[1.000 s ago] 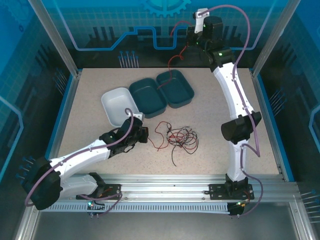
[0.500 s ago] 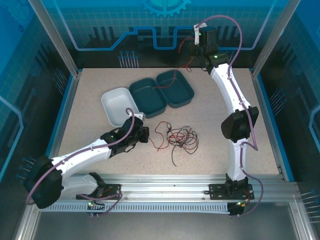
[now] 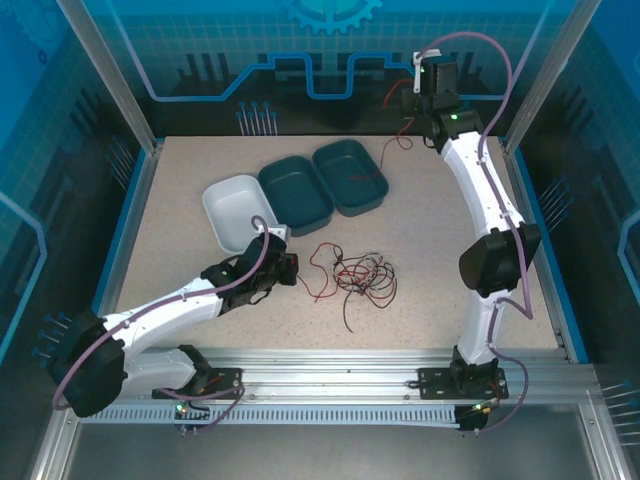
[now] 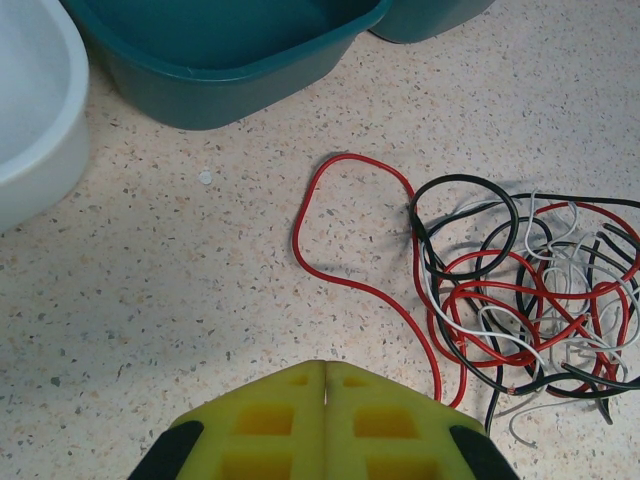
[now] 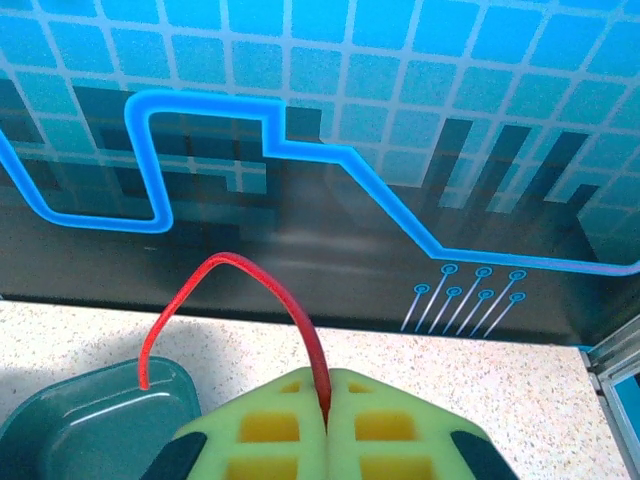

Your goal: Untangle the cables

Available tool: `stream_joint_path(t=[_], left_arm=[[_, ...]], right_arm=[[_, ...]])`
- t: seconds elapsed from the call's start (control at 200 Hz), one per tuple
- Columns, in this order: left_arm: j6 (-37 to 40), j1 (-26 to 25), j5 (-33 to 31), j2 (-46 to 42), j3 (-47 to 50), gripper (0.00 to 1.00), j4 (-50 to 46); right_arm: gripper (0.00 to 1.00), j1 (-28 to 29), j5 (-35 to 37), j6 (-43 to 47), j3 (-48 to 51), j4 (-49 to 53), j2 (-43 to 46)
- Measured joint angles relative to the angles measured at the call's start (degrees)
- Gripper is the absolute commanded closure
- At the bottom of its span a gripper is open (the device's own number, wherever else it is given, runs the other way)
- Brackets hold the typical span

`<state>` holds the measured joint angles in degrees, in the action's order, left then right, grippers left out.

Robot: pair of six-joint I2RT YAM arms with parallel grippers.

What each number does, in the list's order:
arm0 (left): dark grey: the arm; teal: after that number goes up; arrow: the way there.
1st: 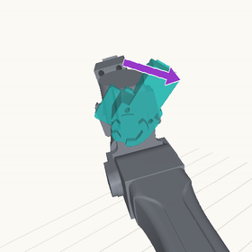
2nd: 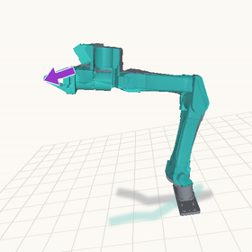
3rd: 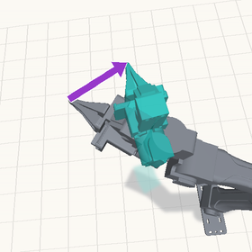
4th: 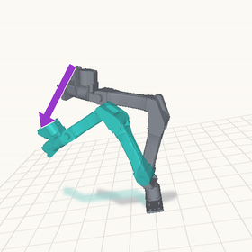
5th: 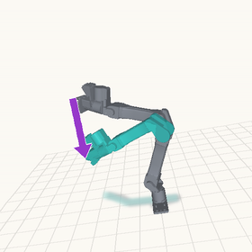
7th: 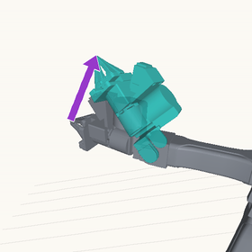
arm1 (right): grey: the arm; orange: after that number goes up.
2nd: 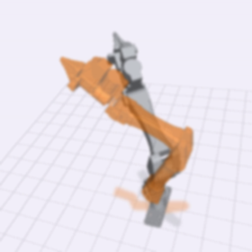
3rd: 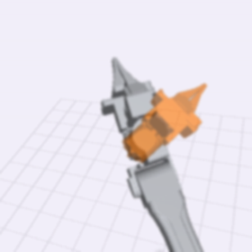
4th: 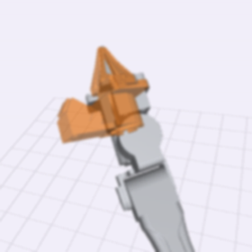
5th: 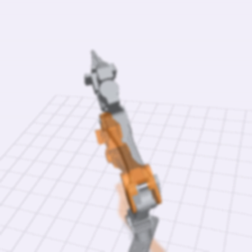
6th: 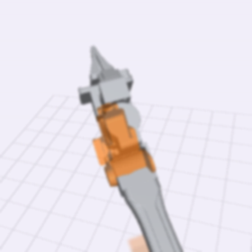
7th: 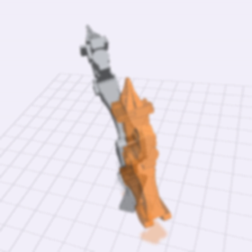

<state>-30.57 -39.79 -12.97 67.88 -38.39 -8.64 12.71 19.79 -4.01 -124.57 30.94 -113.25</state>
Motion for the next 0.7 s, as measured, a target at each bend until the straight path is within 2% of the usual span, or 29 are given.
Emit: stream_joint_path(t=[0.405,0.575,0.695], left_arm=[[0.0,0.0,0.0,0.0,0.0,1.00,0.0],[0.0,0.0,0.0,0.0,0.0,1.00,0.0],[0.0,0.0,0.0,0.0,0.0,1.00,-0.1]], right_arm=[[1.00,3.2,-8.8,-5.5,7.6,0.2,1.3],[1.00,4.5,-11.5,-8.7,7.6,0.0,0.5],[1.00,4.6,-12.0,-9.6,5.6,0.9,-3.2]])
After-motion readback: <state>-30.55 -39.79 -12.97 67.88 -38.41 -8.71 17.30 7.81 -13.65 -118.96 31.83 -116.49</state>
